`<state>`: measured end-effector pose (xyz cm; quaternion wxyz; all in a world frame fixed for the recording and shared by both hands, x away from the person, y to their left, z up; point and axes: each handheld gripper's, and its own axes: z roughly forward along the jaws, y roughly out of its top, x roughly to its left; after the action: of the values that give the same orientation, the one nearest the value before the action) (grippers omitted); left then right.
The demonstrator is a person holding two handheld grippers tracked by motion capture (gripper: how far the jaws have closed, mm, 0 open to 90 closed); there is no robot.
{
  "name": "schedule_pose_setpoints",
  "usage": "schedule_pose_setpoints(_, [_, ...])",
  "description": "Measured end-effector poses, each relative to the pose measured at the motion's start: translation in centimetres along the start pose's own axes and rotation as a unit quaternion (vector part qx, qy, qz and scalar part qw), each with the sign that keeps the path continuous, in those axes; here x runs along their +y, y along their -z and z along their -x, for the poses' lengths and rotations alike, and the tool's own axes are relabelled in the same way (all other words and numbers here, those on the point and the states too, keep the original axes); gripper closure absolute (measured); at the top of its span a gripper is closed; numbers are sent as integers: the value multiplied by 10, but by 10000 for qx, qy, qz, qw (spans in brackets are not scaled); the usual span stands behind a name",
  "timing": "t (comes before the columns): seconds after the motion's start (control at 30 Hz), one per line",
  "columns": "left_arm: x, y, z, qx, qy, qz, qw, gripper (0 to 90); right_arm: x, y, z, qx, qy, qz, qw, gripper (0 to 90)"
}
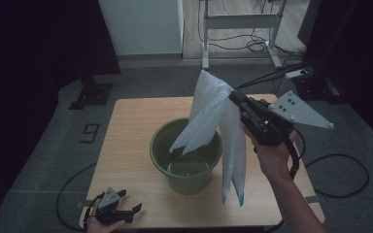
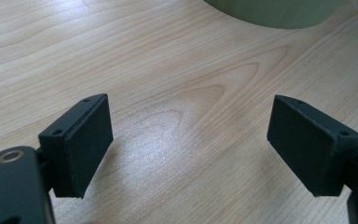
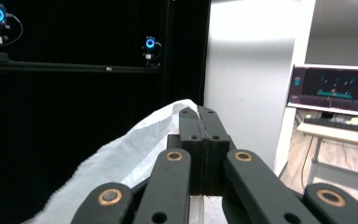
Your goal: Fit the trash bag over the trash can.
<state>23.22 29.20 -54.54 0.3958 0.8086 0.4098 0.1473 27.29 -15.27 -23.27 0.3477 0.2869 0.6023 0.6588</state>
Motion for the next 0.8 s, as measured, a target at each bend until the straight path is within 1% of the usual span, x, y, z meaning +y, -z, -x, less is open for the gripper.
schedule_pose_setpoints(0.03, [0, 0, 0, 0, 0, -2, 10000, 140, 0, 0, 0, 0, 0, 0, 10000, 889])
schedule_pose_setpoints(0.07, [0, 0, 0, 4, -5, -6, 10000, 140, -5, -1, 0, 12, -24, -34, 10000, 889])
schedule_pose_setpoints(0.17, [-1, -1, 0, 14, -2, -21, 10000, 140, -19, -4, 0, 47, -81, -157, 9998, 889])
schedule_pose_setpoints(0.2, [-1, -1, 0, 8, 1, -32, 10000, 140, -29, -6, -1, 96, -147, -223, 9996, 888])
schedule_pose_setpoints(0.23, [-1, -1, 0, 1, 0, -40, 10000, 140, -29, -6, -1, 96, -147, -223, 9996, 888])
schedule_pose_setpoints(0.4, [-1, -1, 0, -1, -1, -37, 10000, 140, -49, -11, -3, 175, -250, -382, 9988, 888])
schedule_pose_setpoints(0.47, [-1, -1, 0, 10, 4, -17, 10000, 139, -59, -13, -8, 235, -290, -437, 9984, 888])
schedule_pose_setpoints(0.5, [0, 0, 0, 7, 14, -20, 10000, 139, -59, -13, -8, 235, -290, -437, 9984, 888])
schedule_pose_setpoints(0.6, [0, 1, -1, -9, 60, 7, 10000, 140, -70, -13, -14, 321, -328, -516, 9976, 888])
schedule_pose_setpoints(0.63, [0, 1, -1, -17, 68, 12, 10000, 140, -74, -13, -16, 355, -332, -536, 9974, 888])
schedule_pose_setpoints(0.67, [0, 1, -1, -21, 75, 20, 10000, 140, -82, -14, -19, 405, -367, -603, 9967, 888])
schedule_pose_setpoints(0.7, [0, 1, -1, -23, 78, 24, 10000, 140, -82, -14, -19, 405, -367, -603, 9967, 888])
schedule_pose_setpoints(0.8, [0, 2, -1, -19, 82, 28, 10000, 139, -94, -17, -25, 476, -371, -703, 9957, 888])
